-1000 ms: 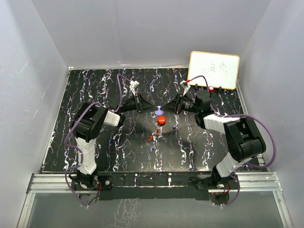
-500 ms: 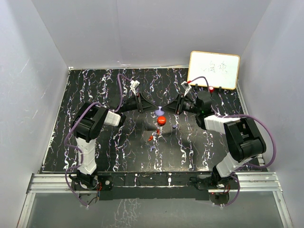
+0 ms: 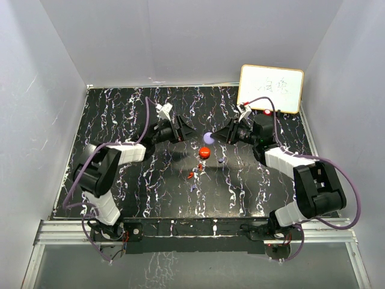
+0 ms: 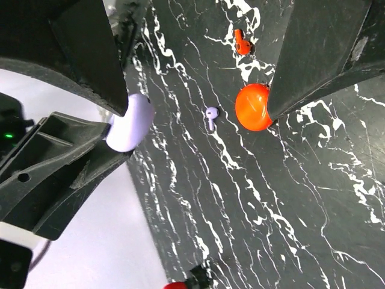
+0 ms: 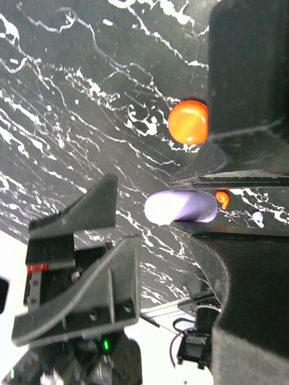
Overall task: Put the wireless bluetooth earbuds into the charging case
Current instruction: Open the charging case.
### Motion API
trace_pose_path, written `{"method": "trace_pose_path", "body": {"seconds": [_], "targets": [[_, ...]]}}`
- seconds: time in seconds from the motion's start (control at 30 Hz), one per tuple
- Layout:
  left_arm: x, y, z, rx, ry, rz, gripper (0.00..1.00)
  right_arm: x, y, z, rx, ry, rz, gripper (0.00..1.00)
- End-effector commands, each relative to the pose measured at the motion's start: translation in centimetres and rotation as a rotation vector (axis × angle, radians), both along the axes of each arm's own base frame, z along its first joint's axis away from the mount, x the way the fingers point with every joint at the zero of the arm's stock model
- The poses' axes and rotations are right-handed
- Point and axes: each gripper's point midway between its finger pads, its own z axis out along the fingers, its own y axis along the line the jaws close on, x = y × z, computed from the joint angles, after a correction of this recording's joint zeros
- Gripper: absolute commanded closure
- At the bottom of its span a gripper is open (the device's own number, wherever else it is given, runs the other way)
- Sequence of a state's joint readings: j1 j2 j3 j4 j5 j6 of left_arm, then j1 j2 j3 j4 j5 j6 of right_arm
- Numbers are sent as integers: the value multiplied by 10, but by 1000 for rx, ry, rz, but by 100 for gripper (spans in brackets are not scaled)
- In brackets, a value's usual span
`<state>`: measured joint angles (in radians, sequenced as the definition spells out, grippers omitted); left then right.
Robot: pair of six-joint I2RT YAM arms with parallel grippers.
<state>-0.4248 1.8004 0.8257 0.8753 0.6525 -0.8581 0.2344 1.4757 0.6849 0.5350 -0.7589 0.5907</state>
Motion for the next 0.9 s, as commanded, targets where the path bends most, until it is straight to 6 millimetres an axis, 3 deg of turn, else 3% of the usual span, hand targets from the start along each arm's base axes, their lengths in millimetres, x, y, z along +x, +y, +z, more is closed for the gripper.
{"method": "trace_pose_path", "body": {"seconds": [0.0, 0.27, 0.47, 0.87], "targets": [[-2, 8, -6, 273, -33, 65, 1, 19, -13, 15, -95, -85, -87, 99], [-19, -13, -22, 387, -20, 23, 1, 23, -21, 7, -141, -65, -133, 99], [-22, -17, -32, 406, -10, 21, 1, 23, -19, 8, -133, -63, -119, 100], [-13, -20, -14, 384, -53, 48, 1, 22, -17, 8, -132, -61, -108, 100]]}}
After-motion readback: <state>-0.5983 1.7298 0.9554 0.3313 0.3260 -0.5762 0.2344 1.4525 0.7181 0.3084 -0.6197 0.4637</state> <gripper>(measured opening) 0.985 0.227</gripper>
